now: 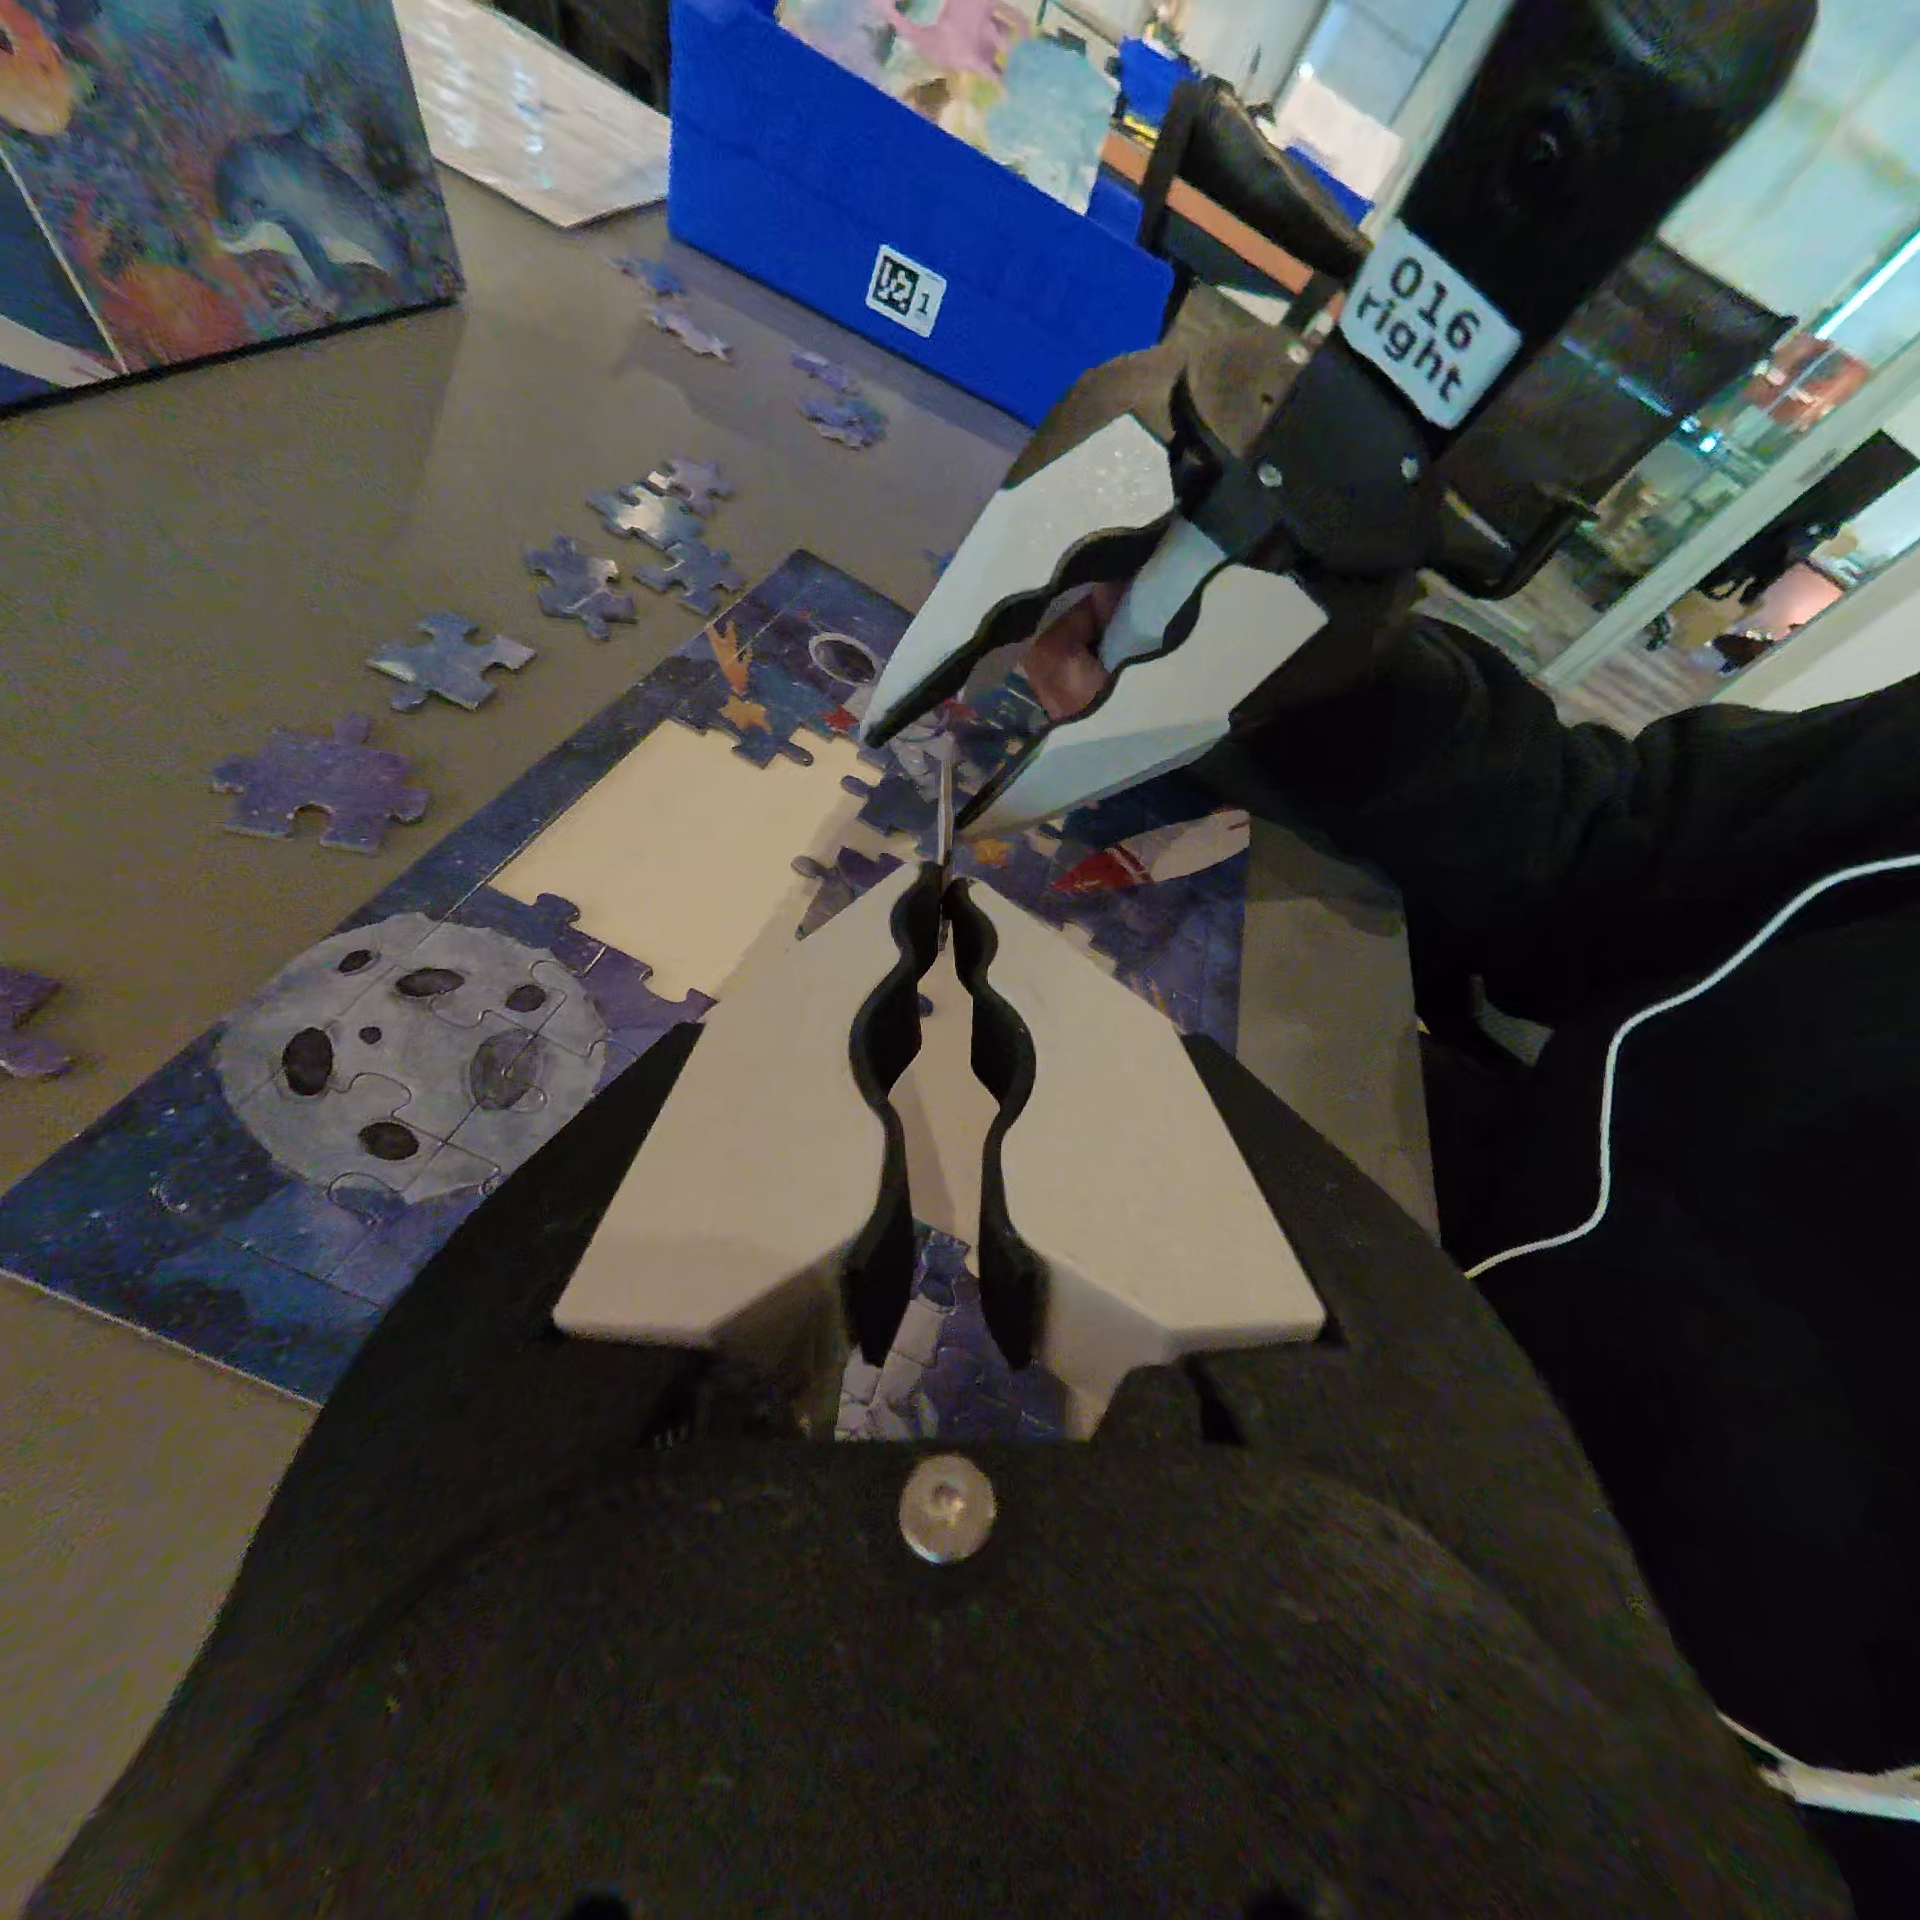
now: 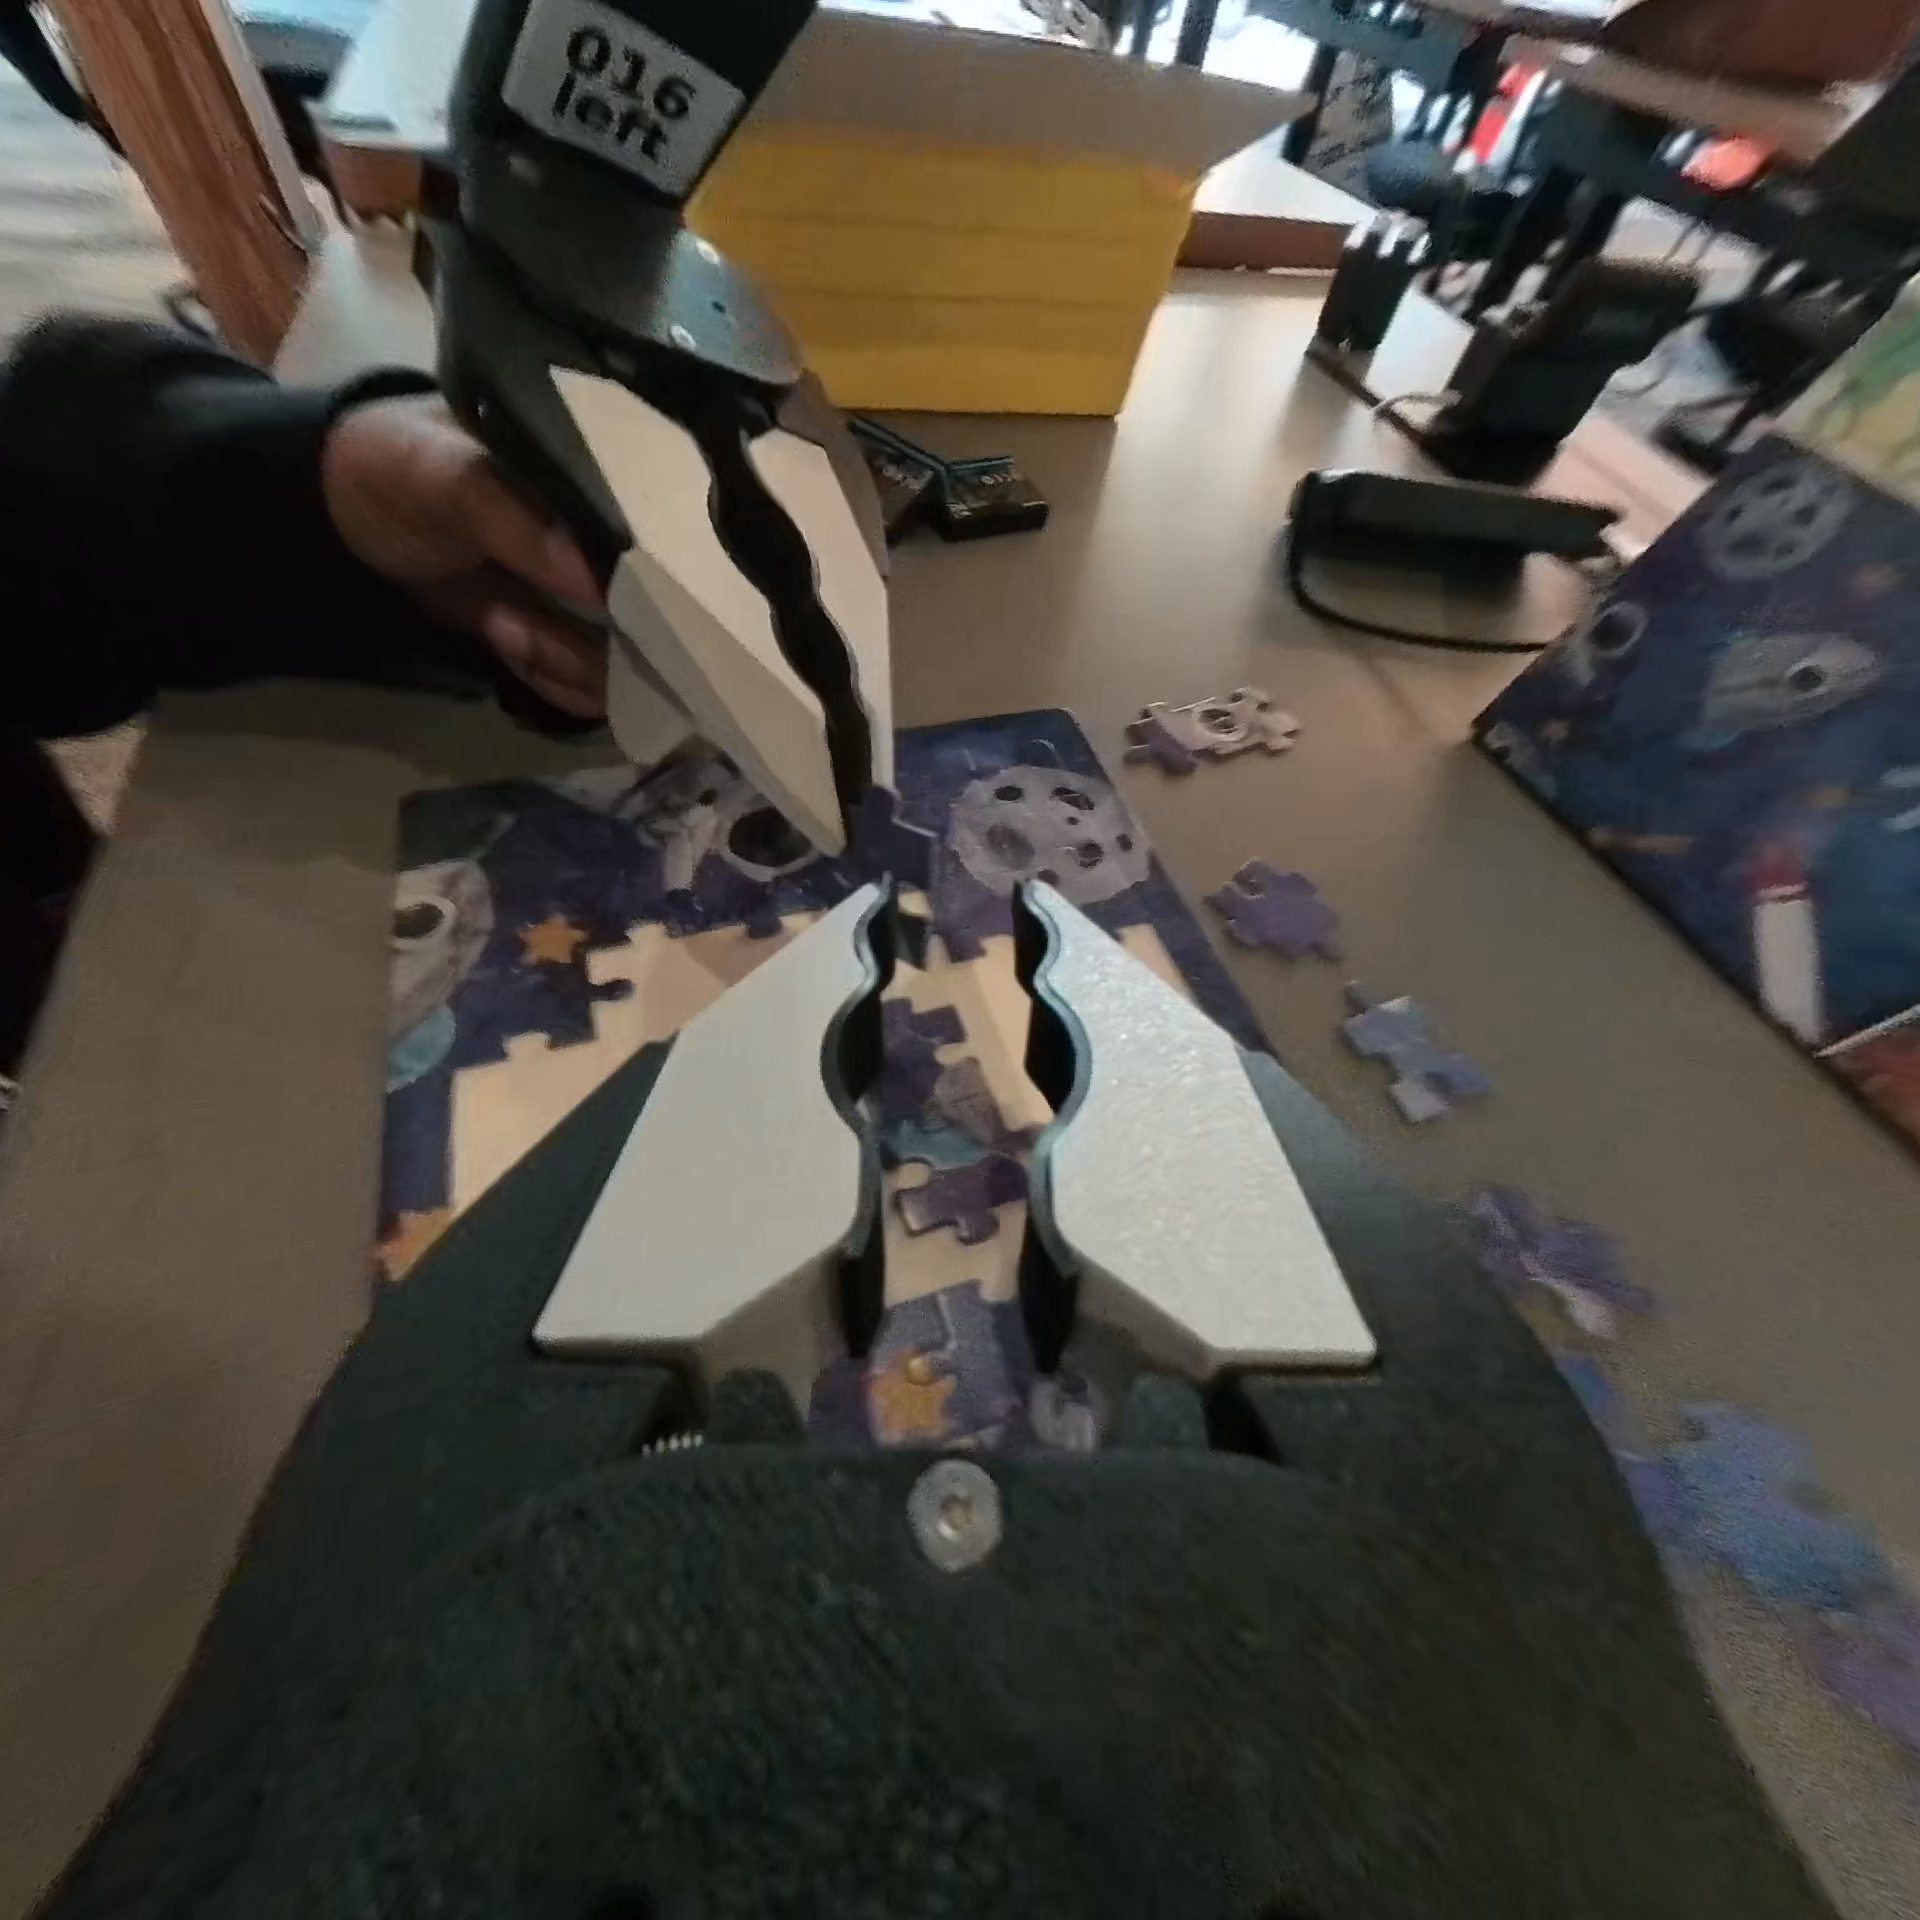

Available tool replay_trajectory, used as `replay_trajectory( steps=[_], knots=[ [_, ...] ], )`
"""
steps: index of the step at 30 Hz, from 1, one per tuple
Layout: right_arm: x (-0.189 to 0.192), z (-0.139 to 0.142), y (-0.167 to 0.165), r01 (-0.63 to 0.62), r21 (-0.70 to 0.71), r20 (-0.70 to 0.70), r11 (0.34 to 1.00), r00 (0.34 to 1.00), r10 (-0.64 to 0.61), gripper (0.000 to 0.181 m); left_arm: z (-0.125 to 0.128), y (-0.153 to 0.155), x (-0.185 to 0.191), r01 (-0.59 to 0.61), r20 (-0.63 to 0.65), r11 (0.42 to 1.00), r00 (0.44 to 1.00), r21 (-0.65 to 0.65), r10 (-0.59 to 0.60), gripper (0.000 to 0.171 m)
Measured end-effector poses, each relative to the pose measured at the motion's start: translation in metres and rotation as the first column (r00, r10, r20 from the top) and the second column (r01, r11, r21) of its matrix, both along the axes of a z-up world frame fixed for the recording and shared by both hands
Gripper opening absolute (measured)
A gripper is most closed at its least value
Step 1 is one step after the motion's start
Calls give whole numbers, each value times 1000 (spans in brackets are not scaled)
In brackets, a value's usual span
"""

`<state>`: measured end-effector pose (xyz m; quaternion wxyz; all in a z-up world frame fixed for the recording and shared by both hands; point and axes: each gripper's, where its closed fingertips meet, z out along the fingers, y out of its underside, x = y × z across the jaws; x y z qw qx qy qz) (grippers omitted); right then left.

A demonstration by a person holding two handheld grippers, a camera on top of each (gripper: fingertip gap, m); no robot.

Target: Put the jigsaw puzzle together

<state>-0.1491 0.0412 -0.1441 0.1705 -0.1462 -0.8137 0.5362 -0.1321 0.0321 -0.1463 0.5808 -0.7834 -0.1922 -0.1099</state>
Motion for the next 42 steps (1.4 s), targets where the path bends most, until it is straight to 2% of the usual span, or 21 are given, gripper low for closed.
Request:
replay_trajectory(
  steps=[5,6,8,9,12,15,18,20,22,24,27,33,38,42],
  knots=[
    [7,0,-7,-51,-97,169,994,983,67,3,-3,3,-3,-28,-13,999,1000,-25,28,0],
    [6,0,-6,-46,-108,198,993,978,67,0,-3,1,-11,-78,-30,997,997,-29,77,4],
    [-5,-4,-1,28,-125,281,992,960,9,0,-3,-5,-25,-171,-82,985,982,-36,168,32],
    [-12,-8,3,76,-129,334,989,942,-29,0,-3,-8,-29,-199,-115,979,974,-48,193,38],
    [-24,-19,11,186,-158,524,970,848,-77,0,-12,-9,-30,-214,-212,969,960,-123,185,33],
    [-27,-24,12,226,-180,615,957,785,-70,0,-23,-2,-19,-173,-276,962,955,-212,111,20],
    [-27,-28,11,239,-147,630,960,771,-96,0,-32,3,-10,-181,-388,927,921,-329,42,13],
    [-26,-31,8,239,-133,637,962,764,-101,0,-35,8,-6,-216,-494,896,869,-388,-4,5],
    [-25,-33,4,234,-135,657,963,749,-90,0,-37,14,-5,-259,-557,877,830,-404,-12,0],
    [-23,-39,1,223,-127,675,967,733,-81,0,-40,15,-9,-293,-574,860,819,-417,1,0],
    [-21,-46,1,207,-102,690,973,719,-81,1,-46,11,-15,-300,-536,851,844,-431,26,0],
    [-27,-49,14,215,-18,602,976,782,-161,14,-51,6,-19,-266,-438,864,897,-427,60,0],
    [-29,-50,19,216,-2,589,976,789,-174,16,-53,7,-15,-247,-433,866,901,-435,40,0],
    [-31,-50,22,209,33,530,977,826,-194,16,-53,7,-14,-235,-421,869,906,-435,34,0]
  ],
)
